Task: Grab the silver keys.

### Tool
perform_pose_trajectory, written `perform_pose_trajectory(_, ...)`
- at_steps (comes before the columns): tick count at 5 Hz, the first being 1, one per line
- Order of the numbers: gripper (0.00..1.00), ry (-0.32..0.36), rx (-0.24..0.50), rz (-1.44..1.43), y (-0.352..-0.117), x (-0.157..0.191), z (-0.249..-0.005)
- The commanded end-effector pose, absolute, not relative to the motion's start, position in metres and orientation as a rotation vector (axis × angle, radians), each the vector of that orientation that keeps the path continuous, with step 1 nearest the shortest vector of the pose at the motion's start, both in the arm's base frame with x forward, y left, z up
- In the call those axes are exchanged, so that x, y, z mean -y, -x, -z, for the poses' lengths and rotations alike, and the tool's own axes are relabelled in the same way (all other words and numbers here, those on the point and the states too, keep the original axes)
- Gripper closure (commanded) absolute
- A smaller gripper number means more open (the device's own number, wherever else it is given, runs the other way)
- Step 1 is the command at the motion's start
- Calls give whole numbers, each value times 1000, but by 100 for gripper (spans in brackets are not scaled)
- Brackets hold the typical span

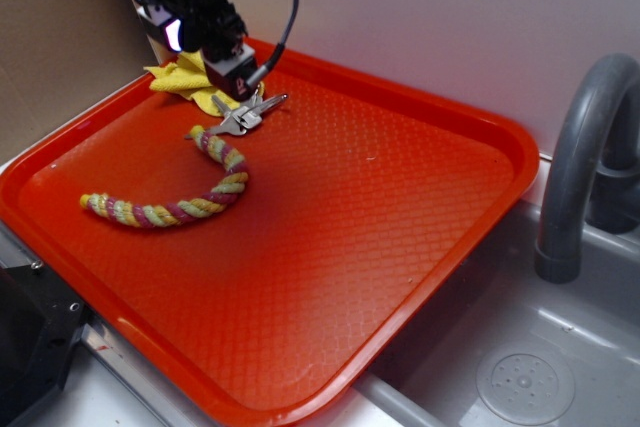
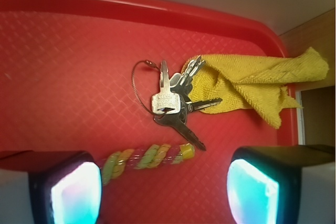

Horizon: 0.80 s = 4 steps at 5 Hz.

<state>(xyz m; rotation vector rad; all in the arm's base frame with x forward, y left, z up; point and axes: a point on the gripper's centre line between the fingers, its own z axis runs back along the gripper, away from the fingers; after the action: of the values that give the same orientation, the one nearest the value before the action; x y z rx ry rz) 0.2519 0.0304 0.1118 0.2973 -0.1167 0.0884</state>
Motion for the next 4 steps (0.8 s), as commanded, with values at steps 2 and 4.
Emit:
perform_pose_trajectory(2,0,-263,182,-43,-287,-46,-78)
perform_pose_trajectory(4,100,-346,172,-35,-300,-52,-51)
